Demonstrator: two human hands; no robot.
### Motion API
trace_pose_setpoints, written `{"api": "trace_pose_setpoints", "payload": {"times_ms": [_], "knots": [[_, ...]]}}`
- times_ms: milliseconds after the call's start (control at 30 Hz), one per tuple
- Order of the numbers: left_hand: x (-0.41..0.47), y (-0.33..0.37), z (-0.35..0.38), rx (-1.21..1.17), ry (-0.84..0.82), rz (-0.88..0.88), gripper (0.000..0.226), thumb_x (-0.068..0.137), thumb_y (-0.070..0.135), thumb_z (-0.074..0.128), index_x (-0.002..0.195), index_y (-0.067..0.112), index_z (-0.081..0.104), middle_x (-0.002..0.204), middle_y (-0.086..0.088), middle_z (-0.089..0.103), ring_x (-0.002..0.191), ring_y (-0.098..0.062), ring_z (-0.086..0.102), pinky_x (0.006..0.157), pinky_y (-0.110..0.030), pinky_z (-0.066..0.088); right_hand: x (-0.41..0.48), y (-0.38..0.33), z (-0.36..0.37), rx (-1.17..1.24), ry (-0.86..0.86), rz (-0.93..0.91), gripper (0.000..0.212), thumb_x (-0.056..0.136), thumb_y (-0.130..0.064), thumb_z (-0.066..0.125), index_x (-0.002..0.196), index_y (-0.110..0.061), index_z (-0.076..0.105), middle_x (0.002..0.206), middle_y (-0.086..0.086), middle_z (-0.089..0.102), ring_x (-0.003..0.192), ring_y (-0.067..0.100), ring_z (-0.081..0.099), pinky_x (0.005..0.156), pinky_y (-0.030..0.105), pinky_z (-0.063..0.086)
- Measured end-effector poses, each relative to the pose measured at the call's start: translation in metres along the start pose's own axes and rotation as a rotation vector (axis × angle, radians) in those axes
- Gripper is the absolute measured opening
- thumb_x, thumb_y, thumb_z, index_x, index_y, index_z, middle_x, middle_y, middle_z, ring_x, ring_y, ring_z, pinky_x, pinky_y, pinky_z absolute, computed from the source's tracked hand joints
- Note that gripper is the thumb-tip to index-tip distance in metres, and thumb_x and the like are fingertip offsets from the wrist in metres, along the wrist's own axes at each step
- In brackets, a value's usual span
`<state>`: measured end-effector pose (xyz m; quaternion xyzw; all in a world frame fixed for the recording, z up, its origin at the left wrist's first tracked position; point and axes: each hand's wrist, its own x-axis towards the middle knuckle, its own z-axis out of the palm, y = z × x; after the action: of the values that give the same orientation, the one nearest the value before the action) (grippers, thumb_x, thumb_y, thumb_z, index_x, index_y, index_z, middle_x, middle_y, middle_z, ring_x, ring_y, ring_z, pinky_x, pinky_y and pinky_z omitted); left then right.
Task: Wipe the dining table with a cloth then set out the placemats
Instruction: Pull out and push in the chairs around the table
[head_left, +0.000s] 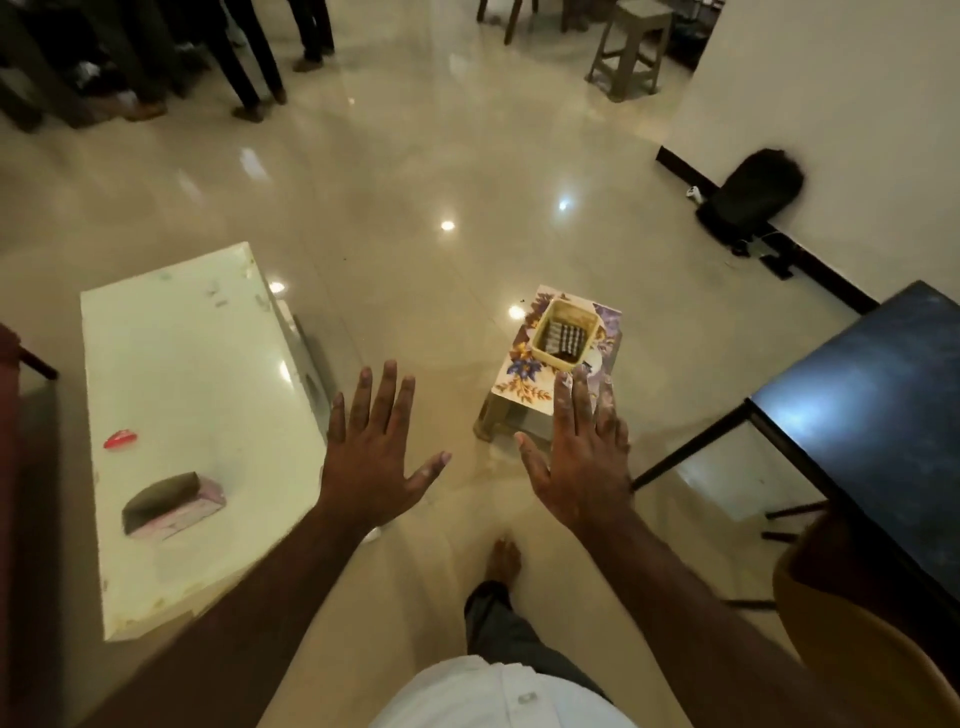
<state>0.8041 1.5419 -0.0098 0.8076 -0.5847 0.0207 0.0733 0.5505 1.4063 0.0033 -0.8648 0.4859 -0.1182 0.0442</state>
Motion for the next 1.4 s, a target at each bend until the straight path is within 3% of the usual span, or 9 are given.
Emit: {"api": "trace_pose_setpoints", "payload": {"times_ms": [133,267,433,633,733,867,967,1100,1400], "knots": [[0.058,-0.023,0.006,0.006,-0.07,-0.033,0.112,0.099,0.088,0.034,0.178,0.019,-0.004,0.186,-0.006,-0.018,0.172,-0.035,-0.015,0.136,-0.068,0.008,0.063,0.003,0.032,-0.011,-0.067,-0.035,0.092,0.107,-0.07,0.044,0.178,-0.016,0.021,0.186,0.013,0.017,0.167,0.044,0.024,0.125,0.062,0.035],[0.106,-0.048,0.001,0.01,-0.011,-0.116,0.11,0.099,0.088,0.03,0.178,0.02,-0.005,0.185,-0.004,-0.02,0.172,-0.034,-0.016,0.136,-0.068,0.01,0.126,-0.007,0.05,0.057,-0.106,-0.146,0.093,0.105,-0.068,0.048,0.177,-0.014,0.023,0.184,0.02,0.019,0.166,0.045,0.026,0.125,0.064,0.04],[0.154,-0.078,0.0,-0.007,-0.048,-0.212,0.112,0.098,0.089,0.03,0.178,0.021,-0.008,0.185,-0.004,-0.023,0.171,-0.032,-0.02,0.137,-0.066,0.006,0.217,-0.023,0.064,0.098,-0.154,-0.216,0.094,0.107,-0.071,0.039,0.179,-0.018,0.011,0.186,0.02,0.007,0.169,0.045,0.02,0.13,0.063,0.032],[0.231,-0.134,0.021,-0.02,-0.077,-0.209,0.112,0.098,0.089,0.031,0.177,0.02,-0.01,0.185,-0.005,-0.021,0.171,-0.033,-0.019,0.136,-0.067,0.008,0.313,-0.049,0.1,0.091,-0.188,-0.223,0.097,0.108,-0.074,0.037,0.179,-0.022,-0.002,0.186,0.016,-0.005,0.172,0.042,0.009,0.134,0.063,0.026],[0.287,-0.171,0.038,-0.009,-0.046,-0.18,0.111,0.099,0.088,0.031,0.178,0.02,-0.007,0.185,-0.005,-0.019,0.172,-0.034,-0.016,0.136,-0.067,0.009,0.363,-0.065,0.12,0.055,-0.171,-0.217,0.097,0.108,-0.072,0.04,0.179,-0.021,0.0,0.186,0.017,-0.005,0.171,0.043,0.009,0.134,0.062,0.022],[0.366,-0.222,0.042,-0.044,-0.138,-0.142,0.111,0.1,0.088,0.034,0.178,0.019,-0.003,0.185,-0.005,-0.019,0.172,-0.034,-0.016,0.135,-0.069,0.013,0.432,-0.084,0.134,0.004,-0.224,-0.169,0.098,0.107,-0.073,0.041,0.179,-0.021,-0.001,0.187,0.012,-0.009,0.172,0.042,0.007,0.133,0.063,0.019],[0.416,-0.244,0.038,-0.066,-0.115,-0.089,0.11,0.1,0.089,0.036,0.179,0.02,0.001,0.186,-0.005,-0.016,0.172,-0.034,-0.013,0.133,-0.071,0.018,0.478,-0.097,0.131,-0.005,-0.21,-0.116,0.097,0.107,-0.076,0.036,0.179,-0.021,0.0,0.187,0.009,-0.009,0.172,0.041,0.01,0.131,0.066,0.028],[0.491,-0.277,0.038,-0.036,-0.154,0.028,0.109,0.1,0.09,0.032,0.179,0.022,-0.002,0.186,-0.003,-0.017,0.172,-0.032,-0.014,0.135,-0.068,0.013,0.534,-0.109,0.139,-0.023,-0.171,-0.059,0.095,0.107,-0.073,0.042,0.179,-0.015,0.016,0.186,0.016,0.009,0.167,0.045,0.024,0.125,0.064,0.041],[0.658,-0.282,0.076,-0.042,-0.268,0.19,0.11,0.1,0.092,0.024,0.177,0.022,-0.01,0.184,-0.002,-0.026,0.17,-0.03,-0.022,0.136,-0.066,0.009,0.634,-0.081,0.17,0.009,-0.139,0.149,0.094,0.107,-0.07,0.047,0.178,-0.014,0.019,0.187,0.012,0.01,0.167,0.043,0.025,0.127,0.059,0.037]]}}
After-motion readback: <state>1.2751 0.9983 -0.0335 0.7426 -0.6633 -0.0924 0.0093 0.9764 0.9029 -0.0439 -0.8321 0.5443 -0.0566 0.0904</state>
